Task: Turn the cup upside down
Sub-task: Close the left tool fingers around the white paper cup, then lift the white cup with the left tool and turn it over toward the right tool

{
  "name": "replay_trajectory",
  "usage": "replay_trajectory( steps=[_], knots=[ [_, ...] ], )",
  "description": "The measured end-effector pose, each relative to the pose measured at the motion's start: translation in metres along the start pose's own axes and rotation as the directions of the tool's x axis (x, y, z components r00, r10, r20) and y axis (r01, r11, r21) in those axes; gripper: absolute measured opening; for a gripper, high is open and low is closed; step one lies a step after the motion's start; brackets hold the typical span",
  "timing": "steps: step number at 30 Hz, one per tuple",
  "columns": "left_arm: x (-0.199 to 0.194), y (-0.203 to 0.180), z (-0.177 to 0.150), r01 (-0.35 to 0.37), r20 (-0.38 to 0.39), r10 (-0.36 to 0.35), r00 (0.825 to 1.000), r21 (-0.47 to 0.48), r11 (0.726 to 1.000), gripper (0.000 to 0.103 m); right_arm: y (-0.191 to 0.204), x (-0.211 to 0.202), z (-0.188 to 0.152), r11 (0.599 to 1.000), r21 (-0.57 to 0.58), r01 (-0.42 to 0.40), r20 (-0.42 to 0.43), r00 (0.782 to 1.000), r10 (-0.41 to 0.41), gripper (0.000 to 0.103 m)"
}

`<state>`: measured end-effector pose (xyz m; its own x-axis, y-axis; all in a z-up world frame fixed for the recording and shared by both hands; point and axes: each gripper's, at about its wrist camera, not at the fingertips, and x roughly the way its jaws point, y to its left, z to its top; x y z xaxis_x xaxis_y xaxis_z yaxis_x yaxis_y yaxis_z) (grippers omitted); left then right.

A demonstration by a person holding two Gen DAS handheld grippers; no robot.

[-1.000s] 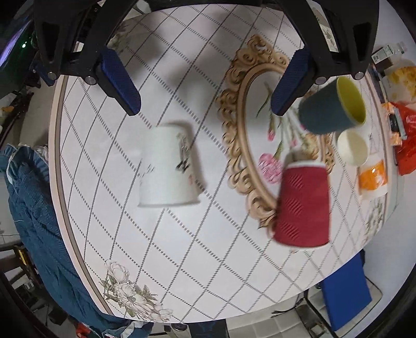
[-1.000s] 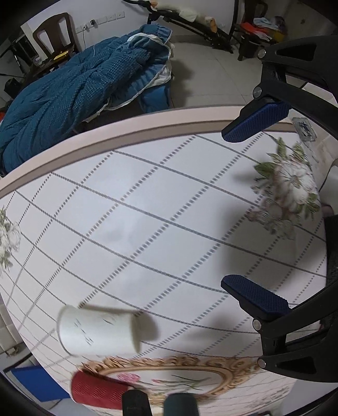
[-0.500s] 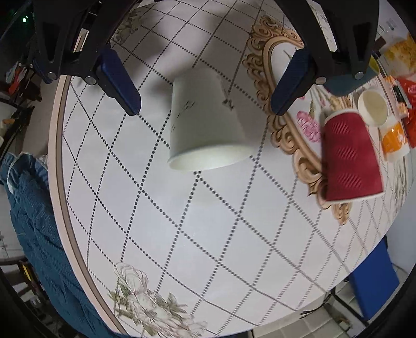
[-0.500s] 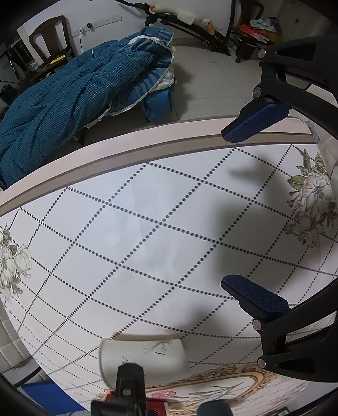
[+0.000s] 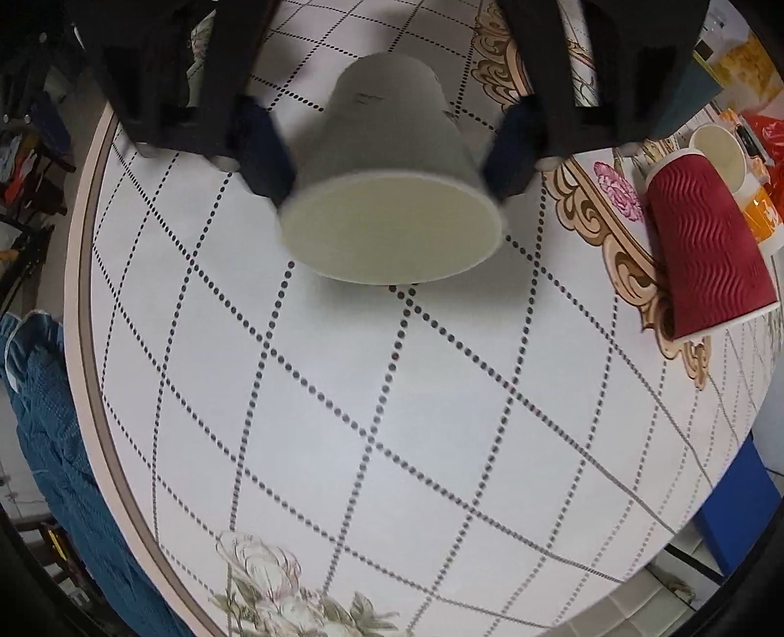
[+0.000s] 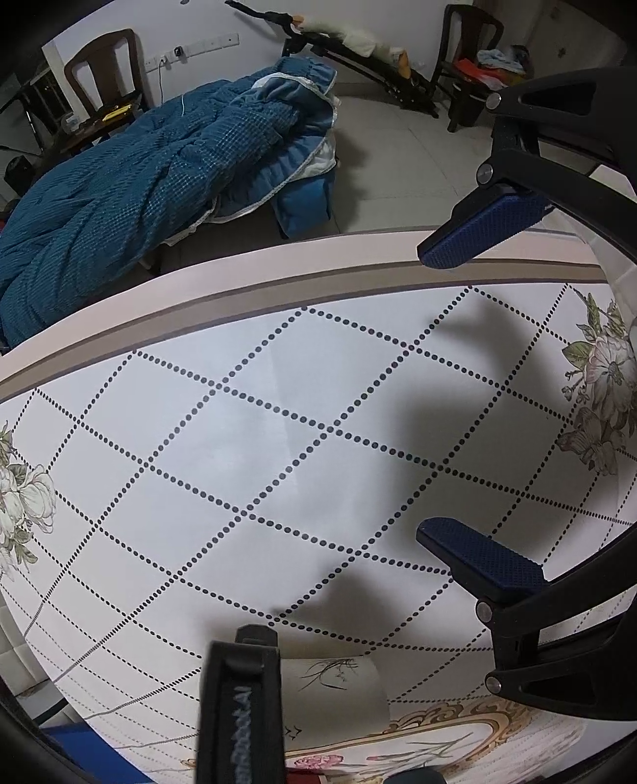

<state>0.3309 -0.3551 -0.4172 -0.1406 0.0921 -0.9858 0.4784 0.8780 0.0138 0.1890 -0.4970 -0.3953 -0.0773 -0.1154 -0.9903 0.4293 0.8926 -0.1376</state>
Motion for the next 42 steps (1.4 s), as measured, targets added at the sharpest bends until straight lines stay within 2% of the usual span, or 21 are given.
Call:
replay_trajectory(
  steps=[6,11,24,26,28,29,30,32,33,37,42],
  knots=[
    [-0.011,-0.001,-0.007,-0.014,0.038,0.014,0.999,-0.004,1.000,0.062,0.001,-0.002,0.000,1.000,-0.004,0.007,-0.001,1.000,-0.007,0.103],
    [-0.016,0.013,-0.024,-0.027,0.047,0.028,0.999,-0.017,0.999,0.062,0.005,-0.007,-0.005,1.000,-0.011,0.003,0.004,1.000,-0.003,0.103],
    [-0.064,0.064,-0.104,-0.013,0.083,0.021,0.996,-0.099,0.995,0.062,0.031,-0.038,-0.033,0.997,-0.075,-0.030,0.060,0.998,0.034,0.103],
    [-0.072,0.071,-0.130,-0.012,0.095,0.022,0.995,-0.105,0.994,0.062,0.037,-0.045,-0.043,0.995,-0.089,-0.033,0.072,0.997,0.039,0.103],
    [-0.085,0.069,-0.117,0.001,0.116,0.013,0.993,-0.115,0.993,0.062,0.044,-0.054,-0.056,0.994,-0.104,-0.036,0.084,0.996,0.045,0.103],
    [-0.088,0.077,-0.133,0.004,0.120,0.010,0.993,-0.120,0.993,0.062,0.047,-0.057,-0.063,0.993,-0.111,-0.036,0.088,0.995,0.046,0.103],
    [-0.089,0.078,-0.122,0.005,0.123,0.010,0.992,-0.124,0.992,0.062,0.050,-0.061,-0.069,0.992,-0.117,-0.038,0.092,0.995,0.049,0.103],
    [-0.089,0.093,-0.144,0.008,0.124,0.010,0.992,-0.136,0.991,0.062,0.059,-0.067,-0.084,0.991,-0.130,-0.043,0.098,0.994,0.056,0.103],
    [-0.091,0.094,-0.143,0.010,0.126,0.007,0.992,-0.140,0.990,0.062,0.065,-0.070,-0.094,0.989,-0.139,-0.046,0.100,0.993,0.060,0.103],
    [-0.096,0.111,-0.180,0.005,0.121,0.015,0.993,-0.163,0.987,0.062,0.088,-0.075,-0.125,0.984,-0.167,-0.055,0.097,0.993,0.072,0.103],
    [-0.082,0.151,-0.235,-0.005,0.096,0.025,0.995,-0.204,0.979,0.062,0.124,-0.082,-0.165,0.973,-0.220,-0.071,0.096,0.991,0.094,0.103]
  ],
)
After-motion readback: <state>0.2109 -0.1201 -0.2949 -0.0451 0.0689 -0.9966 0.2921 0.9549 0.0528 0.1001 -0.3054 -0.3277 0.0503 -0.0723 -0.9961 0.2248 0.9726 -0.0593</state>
